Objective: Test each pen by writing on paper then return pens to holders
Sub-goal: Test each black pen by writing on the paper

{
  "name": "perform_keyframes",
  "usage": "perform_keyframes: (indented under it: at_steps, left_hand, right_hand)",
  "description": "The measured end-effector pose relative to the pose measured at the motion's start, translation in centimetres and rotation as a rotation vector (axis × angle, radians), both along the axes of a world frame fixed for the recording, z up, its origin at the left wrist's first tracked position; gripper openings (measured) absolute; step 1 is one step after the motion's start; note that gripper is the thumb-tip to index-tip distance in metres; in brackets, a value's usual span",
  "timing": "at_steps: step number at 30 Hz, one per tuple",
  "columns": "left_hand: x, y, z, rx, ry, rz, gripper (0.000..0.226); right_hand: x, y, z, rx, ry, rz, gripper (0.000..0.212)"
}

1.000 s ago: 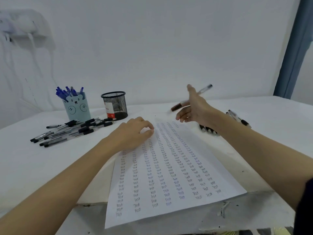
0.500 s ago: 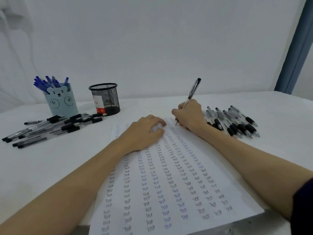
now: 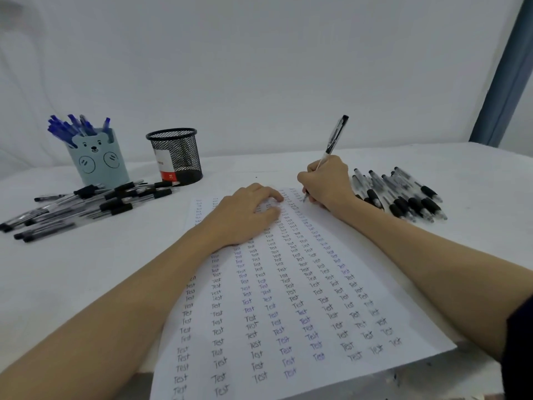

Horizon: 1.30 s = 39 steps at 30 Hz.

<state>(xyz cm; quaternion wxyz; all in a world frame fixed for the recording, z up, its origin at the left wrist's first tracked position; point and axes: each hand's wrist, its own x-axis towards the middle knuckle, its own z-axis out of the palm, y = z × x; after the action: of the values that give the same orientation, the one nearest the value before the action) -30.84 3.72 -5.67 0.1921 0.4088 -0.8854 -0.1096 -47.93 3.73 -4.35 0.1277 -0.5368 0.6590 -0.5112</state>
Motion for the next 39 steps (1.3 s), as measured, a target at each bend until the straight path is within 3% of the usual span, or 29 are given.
perform_keyframes:
  at_steps: [39]
  left_hand:
    - [-0.06,0.19,0.27,0.025,0.006,0.01,0.029]
  right_hand:
    - [-0.17,-0.3,-0.08,-0.007,-0.012,-0.038,0.034]
